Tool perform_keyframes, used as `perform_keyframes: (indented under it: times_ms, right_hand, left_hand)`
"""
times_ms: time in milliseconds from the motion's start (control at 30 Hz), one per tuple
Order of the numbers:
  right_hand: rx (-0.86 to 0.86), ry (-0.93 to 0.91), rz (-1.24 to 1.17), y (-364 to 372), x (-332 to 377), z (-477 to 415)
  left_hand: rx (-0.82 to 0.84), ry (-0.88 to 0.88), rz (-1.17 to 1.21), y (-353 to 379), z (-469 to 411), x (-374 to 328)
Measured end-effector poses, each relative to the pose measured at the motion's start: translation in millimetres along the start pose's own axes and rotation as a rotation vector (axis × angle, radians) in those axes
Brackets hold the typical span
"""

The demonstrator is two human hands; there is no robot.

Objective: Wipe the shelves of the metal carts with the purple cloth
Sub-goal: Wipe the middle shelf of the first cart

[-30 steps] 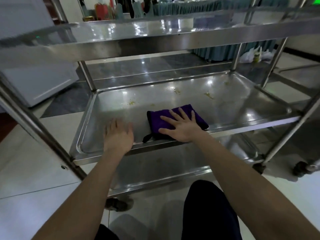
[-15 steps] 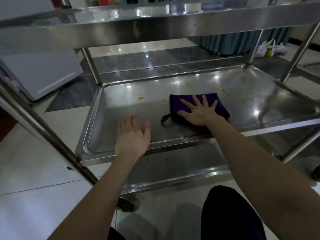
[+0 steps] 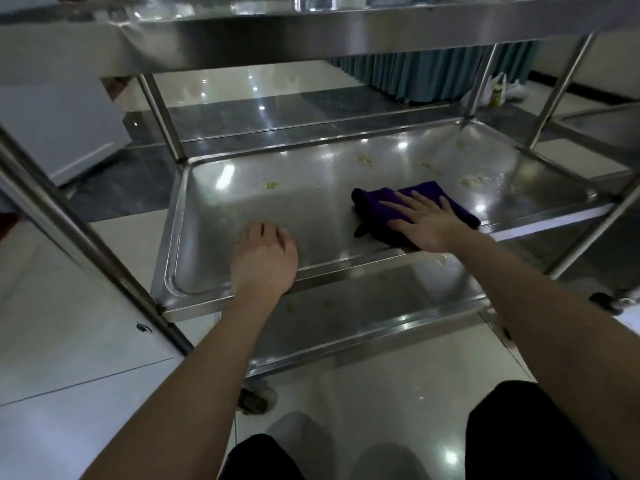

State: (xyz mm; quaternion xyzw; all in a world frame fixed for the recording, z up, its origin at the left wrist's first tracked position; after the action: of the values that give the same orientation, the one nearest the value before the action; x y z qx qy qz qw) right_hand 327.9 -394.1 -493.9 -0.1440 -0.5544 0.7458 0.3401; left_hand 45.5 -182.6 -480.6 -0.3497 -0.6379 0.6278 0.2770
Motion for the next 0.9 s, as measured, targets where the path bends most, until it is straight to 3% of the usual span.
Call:
perform_keyframes:
  times_ms: [67, 200, 433, 567, 667, 733, 900]
  right_hand:
    - [-0.011, 0.070, 0.010, -1, -8, 3]
    - [-0.038, 0.074, 0.006, 2, 12, 0]
    - [-0.020, 0.090, 0.017, -2, 25, 0]
    - [-0.005, 0.049, 0.009, 0, 32, -7]
    - [-0.003, 0.021, -0.006, 3, 32, -13]
    - [0.007, -0.008, -0.017, 3, 33, -15]
    - [0.031, -0.129, 0.019, 2, 25, -15]
  left_hand:
    - [-0.011, -0.017, 0.043, -1, 3, -2]
    - [-0.205, 0.018, 0.127, 9, -4, 3]
    - [-0.162, -0.015, 0.206, 4, -8, 6]
    - [-0.343, 0.090, -0.012, -4, -1, 6]
    - [-0.381, 0.051, 0.095, -16, -5, -30]
    - [-0.300, 0.007, 0.207, -19, -19, -74]
    - [-0.048, -0.141, 0.038, 5, -43, -122]
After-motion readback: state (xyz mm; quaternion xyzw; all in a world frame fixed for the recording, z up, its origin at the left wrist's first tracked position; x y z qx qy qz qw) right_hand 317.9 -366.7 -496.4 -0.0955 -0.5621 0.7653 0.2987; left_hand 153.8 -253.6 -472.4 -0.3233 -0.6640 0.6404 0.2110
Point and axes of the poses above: each hand's wrist, its own z-axis away from the middle knuckle, its own y-axis out of the palm, x = y × z, the point moved 2 cm from there along -z, towards the middle knuckle, and after that the axes turned 12 degrees about x, right-handed, at the moved point
